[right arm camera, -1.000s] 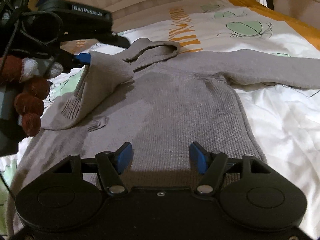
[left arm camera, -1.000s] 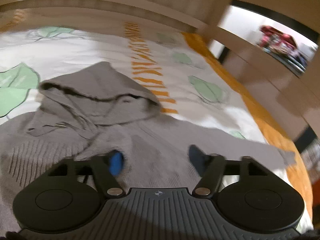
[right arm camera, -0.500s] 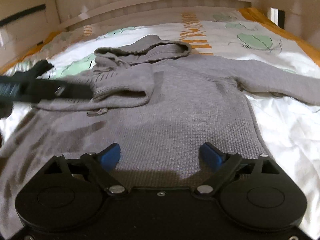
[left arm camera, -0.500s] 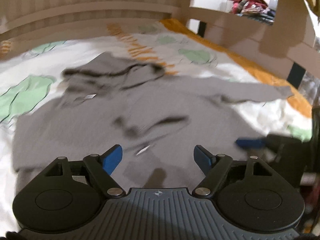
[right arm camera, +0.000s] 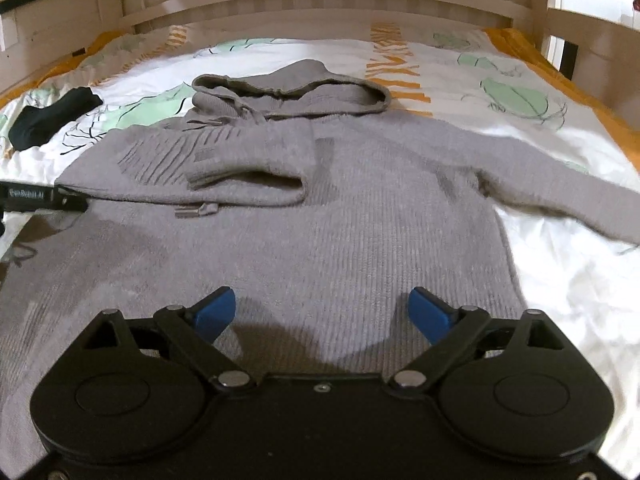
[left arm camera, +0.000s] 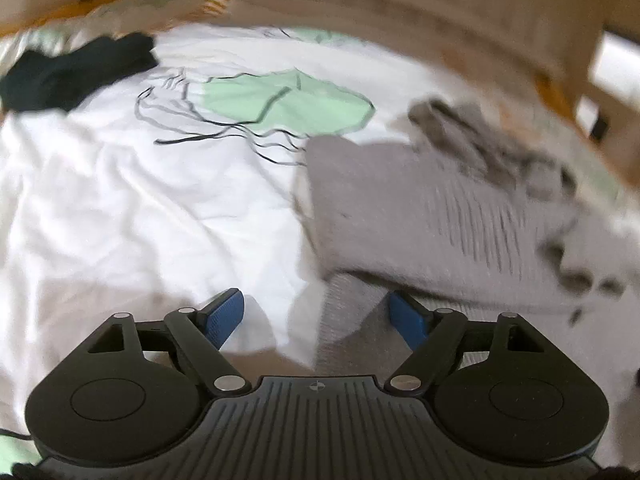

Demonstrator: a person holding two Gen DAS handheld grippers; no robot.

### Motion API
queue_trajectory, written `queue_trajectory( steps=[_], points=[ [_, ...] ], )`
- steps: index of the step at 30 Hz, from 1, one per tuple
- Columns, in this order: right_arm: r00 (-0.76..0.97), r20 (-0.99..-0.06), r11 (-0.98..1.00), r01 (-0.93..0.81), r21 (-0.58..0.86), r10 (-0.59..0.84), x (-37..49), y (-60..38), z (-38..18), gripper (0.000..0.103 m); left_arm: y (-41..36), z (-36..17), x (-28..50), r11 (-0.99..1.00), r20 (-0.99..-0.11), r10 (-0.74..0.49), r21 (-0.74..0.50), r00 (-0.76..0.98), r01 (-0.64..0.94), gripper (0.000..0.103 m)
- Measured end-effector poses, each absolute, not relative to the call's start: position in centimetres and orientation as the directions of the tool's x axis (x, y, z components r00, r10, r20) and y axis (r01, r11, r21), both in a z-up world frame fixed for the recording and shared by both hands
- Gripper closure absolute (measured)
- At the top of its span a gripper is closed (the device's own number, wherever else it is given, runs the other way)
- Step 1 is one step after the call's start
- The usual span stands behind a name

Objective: Fold large clothes

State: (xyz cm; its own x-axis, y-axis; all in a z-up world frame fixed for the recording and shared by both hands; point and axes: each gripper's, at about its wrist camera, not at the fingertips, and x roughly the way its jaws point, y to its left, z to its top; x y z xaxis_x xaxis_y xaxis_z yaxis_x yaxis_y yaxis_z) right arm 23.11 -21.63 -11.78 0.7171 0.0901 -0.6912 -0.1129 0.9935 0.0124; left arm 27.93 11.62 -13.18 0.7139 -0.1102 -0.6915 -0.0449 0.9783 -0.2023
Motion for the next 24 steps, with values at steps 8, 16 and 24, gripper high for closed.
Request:
queue_trajectory(
  steps=[8,16,24],
  points=[
    [0.767,-0.64,0.979,-0.155,-0.13,0.036,27.1,-19.4,-9.9,0.01,11.3,-13.6,30.0,0.989,-0.689,-0.034,-0.13,0.724,-0.077,0.016],
    [0.782,-0.623,0.922,-0.243,-0.3,0.003,30.7,-16.0,-11.1,0.019,11.5,-14.7,29.1,0.991,-0.655,-0.028,-0.119,0.755,-0.066,0.013],
    [0.767,-0.625,0.99,-0.128,0.068,0.142,33.6,-21.0,-8.2,0.089,11.6,-14.7,29.3,0.99,-0.65,-0.033,-0.126,0.759,-0.065,0.012]
  ],
)
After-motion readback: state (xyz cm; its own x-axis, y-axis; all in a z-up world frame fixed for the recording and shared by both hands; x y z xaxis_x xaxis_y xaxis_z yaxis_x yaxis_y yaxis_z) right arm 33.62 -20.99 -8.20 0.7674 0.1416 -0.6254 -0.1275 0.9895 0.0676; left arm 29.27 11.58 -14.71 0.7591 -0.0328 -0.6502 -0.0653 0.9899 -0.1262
